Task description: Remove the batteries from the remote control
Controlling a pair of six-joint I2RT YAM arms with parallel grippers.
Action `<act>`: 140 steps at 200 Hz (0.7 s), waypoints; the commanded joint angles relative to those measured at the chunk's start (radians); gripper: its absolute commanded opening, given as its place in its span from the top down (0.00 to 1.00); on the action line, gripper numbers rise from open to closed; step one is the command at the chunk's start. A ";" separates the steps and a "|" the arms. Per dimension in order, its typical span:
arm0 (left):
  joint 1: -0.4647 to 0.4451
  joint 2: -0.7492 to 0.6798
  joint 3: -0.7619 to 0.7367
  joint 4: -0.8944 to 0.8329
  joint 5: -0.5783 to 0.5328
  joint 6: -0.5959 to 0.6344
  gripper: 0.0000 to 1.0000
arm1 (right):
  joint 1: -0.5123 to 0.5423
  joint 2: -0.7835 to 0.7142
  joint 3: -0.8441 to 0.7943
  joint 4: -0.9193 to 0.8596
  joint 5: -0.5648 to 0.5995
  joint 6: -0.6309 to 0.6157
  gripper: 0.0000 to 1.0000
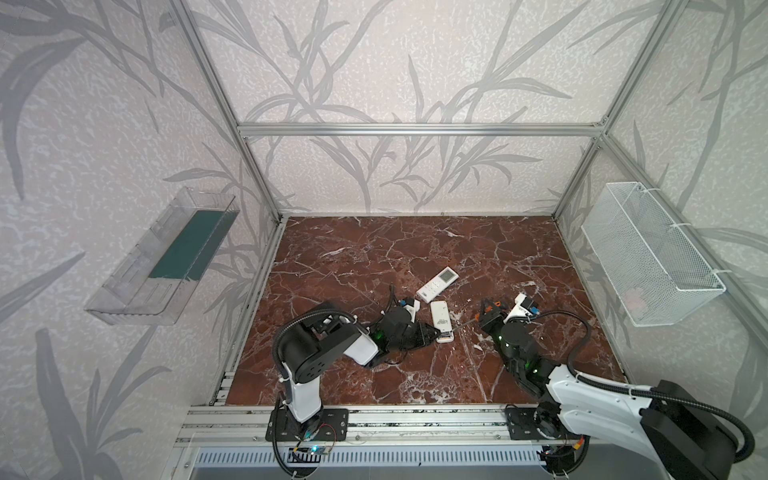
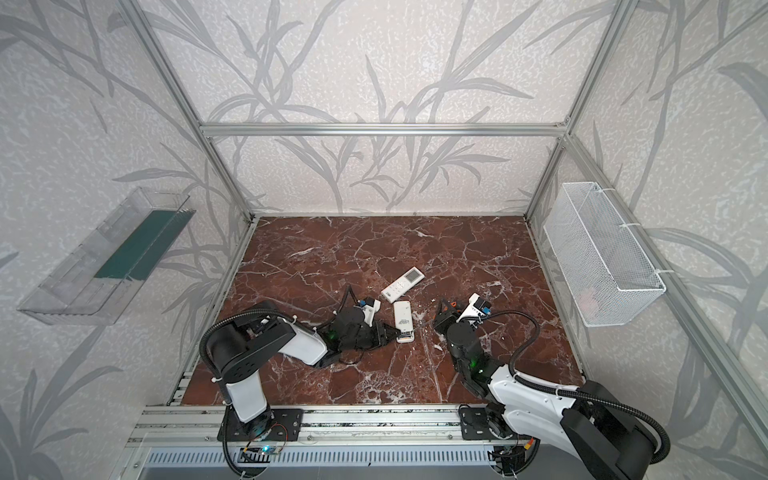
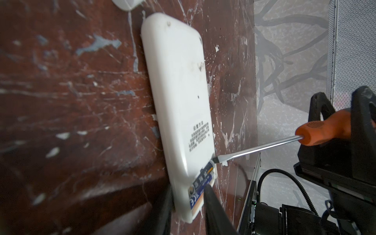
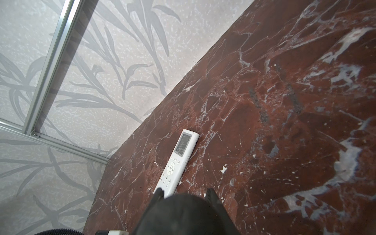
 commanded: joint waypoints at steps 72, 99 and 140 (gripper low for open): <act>0.000 0.050 -0.001 -0.053 0.009 -0.012 0.69 | -0.020 0.058 -0.013 0.162 -0.057 0.149 1.00; 0.001 0.049 -0.003 -0.049 0.009 -0.014 0.69 | -0.022 0.041 -0.015 0.147 -0.053 0.165 1.00; 0.001 0.050 -0.006 -0.043 0.006 -0.015 0.69 | -0.026 0.009 -0.019 0.097 -0.043 0.177 1.00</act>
